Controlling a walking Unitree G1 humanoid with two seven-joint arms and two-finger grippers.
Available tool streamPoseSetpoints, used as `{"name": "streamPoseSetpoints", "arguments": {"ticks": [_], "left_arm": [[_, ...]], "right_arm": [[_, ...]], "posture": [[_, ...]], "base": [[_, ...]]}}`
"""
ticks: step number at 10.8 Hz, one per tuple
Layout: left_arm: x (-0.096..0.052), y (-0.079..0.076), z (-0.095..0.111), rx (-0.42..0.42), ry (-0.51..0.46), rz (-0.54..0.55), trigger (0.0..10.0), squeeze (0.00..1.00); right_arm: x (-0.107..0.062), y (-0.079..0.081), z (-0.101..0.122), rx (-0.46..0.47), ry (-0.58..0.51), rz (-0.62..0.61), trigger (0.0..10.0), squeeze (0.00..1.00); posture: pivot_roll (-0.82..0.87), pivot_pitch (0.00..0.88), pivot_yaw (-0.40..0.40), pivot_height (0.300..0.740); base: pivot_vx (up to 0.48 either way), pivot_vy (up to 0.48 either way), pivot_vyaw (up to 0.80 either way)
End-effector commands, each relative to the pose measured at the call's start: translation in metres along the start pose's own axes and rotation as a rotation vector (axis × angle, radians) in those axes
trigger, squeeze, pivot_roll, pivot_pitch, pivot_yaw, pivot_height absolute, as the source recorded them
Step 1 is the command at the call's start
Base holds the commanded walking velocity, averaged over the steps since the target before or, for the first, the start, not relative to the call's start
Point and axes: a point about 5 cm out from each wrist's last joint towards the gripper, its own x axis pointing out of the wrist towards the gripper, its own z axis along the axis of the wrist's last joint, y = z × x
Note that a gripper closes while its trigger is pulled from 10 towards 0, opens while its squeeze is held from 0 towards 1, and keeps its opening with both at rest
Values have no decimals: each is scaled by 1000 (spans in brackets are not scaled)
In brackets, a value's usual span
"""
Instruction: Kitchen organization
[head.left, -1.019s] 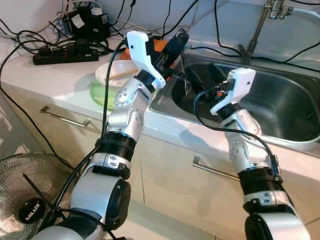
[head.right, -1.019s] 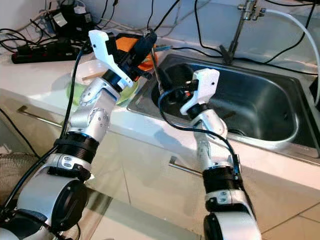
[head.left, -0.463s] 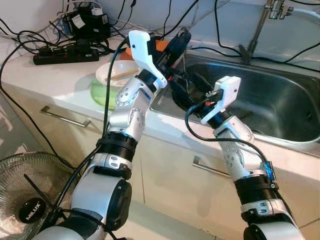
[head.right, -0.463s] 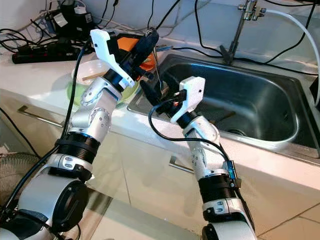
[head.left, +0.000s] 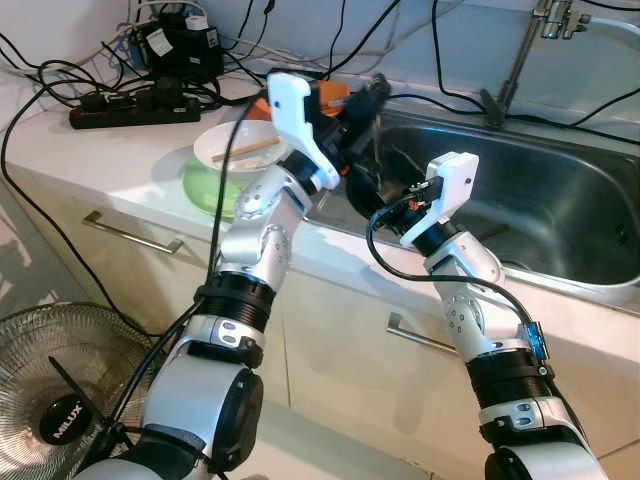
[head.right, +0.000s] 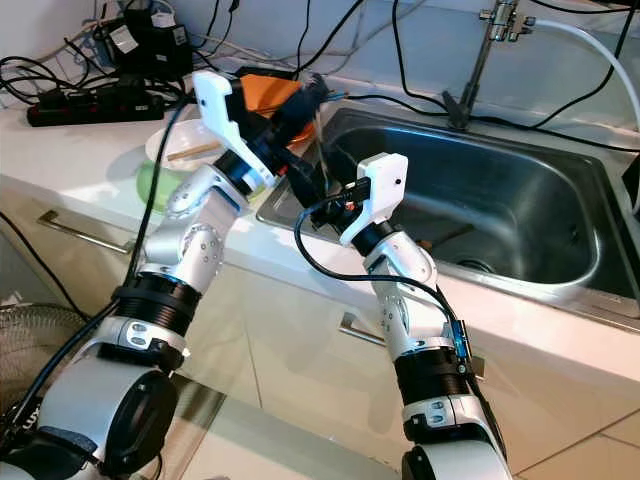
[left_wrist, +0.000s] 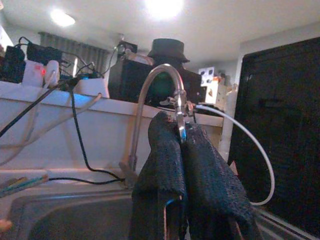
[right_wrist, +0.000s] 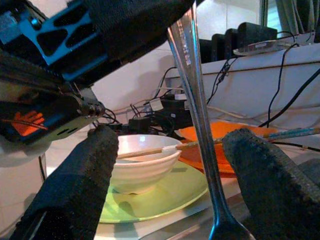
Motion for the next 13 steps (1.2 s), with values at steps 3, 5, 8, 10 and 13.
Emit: {"name": "streamPoseSetpoints", "arguments": {"ticks": [3,5,8,10,13], "left_arm": [[2,-5,4,14,1,-41,10000,0],[3,-6,5,15,0,-45,10000,0],[3,-7,5,14,0,-48,10000,0],[1,-8,4,13,5,-53,10000,0],[2,-11,4,15,4,-74,10000,0]], "right_arm": [[3,-1,4,-6,-16,-8,8549,0],[3,-1,1,-14,-4,-11,0,0],[4,-1,0,-13,-2,-18,0,0],[5,-3,-1,-20,1,-38,0,0],[5,-7,0,-27,2,-55,0,0]], "posture": [[150,0,21,740],[152,0,21,740],[156,0,18,740],[157,0,17,740],[156,0,18,740]], "base": [[0,0,0],[0,0,0],[0,0,0],[0,0,0],[0,0,0]]}}
